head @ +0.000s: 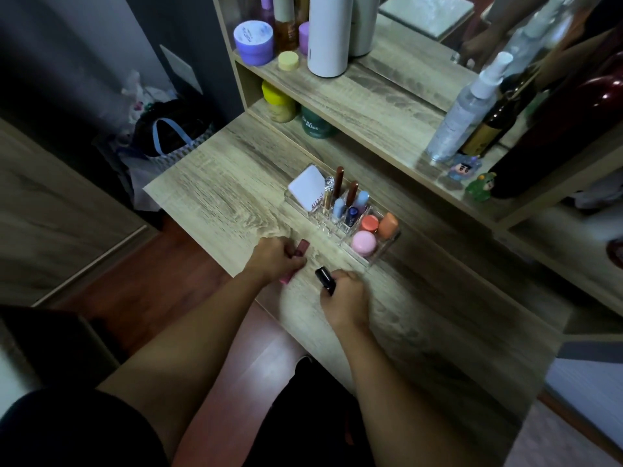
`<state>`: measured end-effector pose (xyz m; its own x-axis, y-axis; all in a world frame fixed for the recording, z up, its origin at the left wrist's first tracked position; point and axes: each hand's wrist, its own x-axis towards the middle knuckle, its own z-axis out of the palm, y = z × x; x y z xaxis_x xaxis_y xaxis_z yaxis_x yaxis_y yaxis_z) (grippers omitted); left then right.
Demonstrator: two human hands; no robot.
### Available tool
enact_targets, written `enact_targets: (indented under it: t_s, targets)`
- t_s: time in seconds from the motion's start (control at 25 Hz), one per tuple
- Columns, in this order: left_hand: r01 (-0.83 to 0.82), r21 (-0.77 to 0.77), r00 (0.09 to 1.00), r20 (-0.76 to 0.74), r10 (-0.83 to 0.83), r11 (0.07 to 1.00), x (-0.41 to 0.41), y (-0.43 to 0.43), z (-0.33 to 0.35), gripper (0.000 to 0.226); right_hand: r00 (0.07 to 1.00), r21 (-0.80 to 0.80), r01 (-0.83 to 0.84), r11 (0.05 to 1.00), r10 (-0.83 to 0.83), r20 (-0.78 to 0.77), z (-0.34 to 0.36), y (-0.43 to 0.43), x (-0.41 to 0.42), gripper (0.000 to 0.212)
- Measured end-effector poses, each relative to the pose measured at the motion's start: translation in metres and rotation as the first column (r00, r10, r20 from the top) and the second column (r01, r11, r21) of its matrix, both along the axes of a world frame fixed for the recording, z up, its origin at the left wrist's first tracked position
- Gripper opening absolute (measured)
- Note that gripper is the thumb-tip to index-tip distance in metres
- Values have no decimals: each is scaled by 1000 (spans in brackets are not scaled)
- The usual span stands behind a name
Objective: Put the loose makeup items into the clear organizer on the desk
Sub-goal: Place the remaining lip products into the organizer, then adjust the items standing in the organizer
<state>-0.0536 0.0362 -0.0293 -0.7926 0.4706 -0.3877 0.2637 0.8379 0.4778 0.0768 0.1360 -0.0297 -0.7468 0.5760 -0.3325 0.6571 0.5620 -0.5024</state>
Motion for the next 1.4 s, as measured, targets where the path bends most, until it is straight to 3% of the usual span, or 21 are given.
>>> enact_targets:
  t_s: [0.12,0.24,0.32,0.52,0.72,0.92,1.4]
  targets:
    - [-56,174,994,105,38,983,-9,-5,9,17,957,-155,188,970,-217,-194,7,5,-1,33]
    - [-173,446,982,148,118,878,-26,-4,27,11,820,-307,297,904,-406,-402,13,12,-13,30]
    - [-192,537,981,133,143,821,-38,6,39,13,770,-357,304,883,-448,-454,17,18,-28,30]
    - [-62,503,995,-37,93,862,-53,31,47,22,732,-339,276,899,-426,-532,19,26,-62,35]
    - [-4,482,1000,-24,18,876,-56,35,38,23,763,-212,296,931,-365,-534,10,18,-67,36]
    - [107,431,994,-79,-81,896,-60,39,34,25,732,-361,306,881,-460,-503,9,10,-71,35]
    - [152,419,988,-76,-132,895,-64,40,29,27,776,-239,386,891,-454,-439,6,7,-79,24]
